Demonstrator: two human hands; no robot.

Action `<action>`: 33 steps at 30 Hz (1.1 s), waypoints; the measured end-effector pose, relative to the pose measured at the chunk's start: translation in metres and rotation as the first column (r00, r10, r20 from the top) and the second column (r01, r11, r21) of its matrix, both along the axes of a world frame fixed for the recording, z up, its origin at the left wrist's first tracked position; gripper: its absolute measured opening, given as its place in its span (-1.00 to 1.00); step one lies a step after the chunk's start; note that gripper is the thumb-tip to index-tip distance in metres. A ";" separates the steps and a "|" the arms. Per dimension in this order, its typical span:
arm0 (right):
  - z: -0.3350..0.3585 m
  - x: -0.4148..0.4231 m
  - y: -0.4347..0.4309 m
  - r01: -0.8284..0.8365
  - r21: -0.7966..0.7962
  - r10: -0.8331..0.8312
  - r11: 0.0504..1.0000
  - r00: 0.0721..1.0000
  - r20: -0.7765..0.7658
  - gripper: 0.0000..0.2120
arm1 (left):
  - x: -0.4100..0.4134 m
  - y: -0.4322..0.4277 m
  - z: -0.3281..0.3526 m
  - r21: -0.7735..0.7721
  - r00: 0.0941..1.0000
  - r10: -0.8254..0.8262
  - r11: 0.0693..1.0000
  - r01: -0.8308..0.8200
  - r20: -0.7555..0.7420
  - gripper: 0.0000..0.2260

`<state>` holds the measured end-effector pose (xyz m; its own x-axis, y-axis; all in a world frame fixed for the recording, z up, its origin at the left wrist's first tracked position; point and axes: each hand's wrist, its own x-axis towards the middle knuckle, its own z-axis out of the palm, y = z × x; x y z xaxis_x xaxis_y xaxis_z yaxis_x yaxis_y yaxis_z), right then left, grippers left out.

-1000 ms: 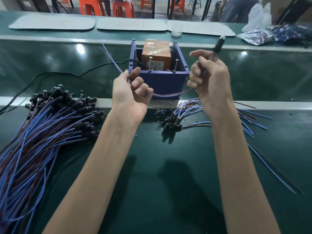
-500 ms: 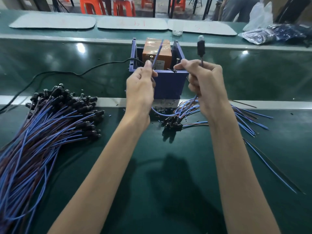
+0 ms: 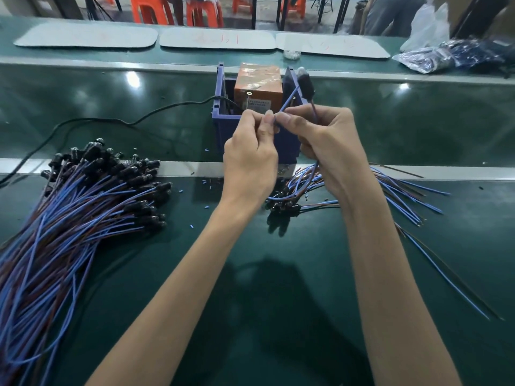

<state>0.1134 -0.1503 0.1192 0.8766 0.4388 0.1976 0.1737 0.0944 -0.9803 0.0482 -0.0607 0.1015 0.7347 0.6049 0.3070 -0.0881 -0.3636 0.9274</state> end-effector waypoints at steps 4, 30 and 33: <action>0.000 0.000 0.000 -0.006 -0.034 0.006 0.999 1.000 -0.015 -0.88 | 0.002 0.001 0.000 -0.028 1.000 -0.009 1.000 0.010 0.010 -0.75; 0.002 0.007 -0.001 0.184 0.173 -0.164 0.968 0.979 -0.125 -0.84 | -0.006 0.048 0.006 -0.059 0.995 -0.005 0.998 0.011 0.099 -0.91; 0.004 0.009 -0.006 0.169 0.214 -0.134 0.962 0.976 -0.169 -0.76 | -0.008 0.051 0.008 -0.076 0.991 0.004 0.997 0.007 0.137 -0.88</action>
<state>0.1227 -0.1562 0.1237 0.9565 0.2582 0.1357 0.0538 0.3009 -0.9521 0.0402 -0.0102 0.1099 0.6897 0.6293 0.3583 -0.2169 -0.2925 0.9313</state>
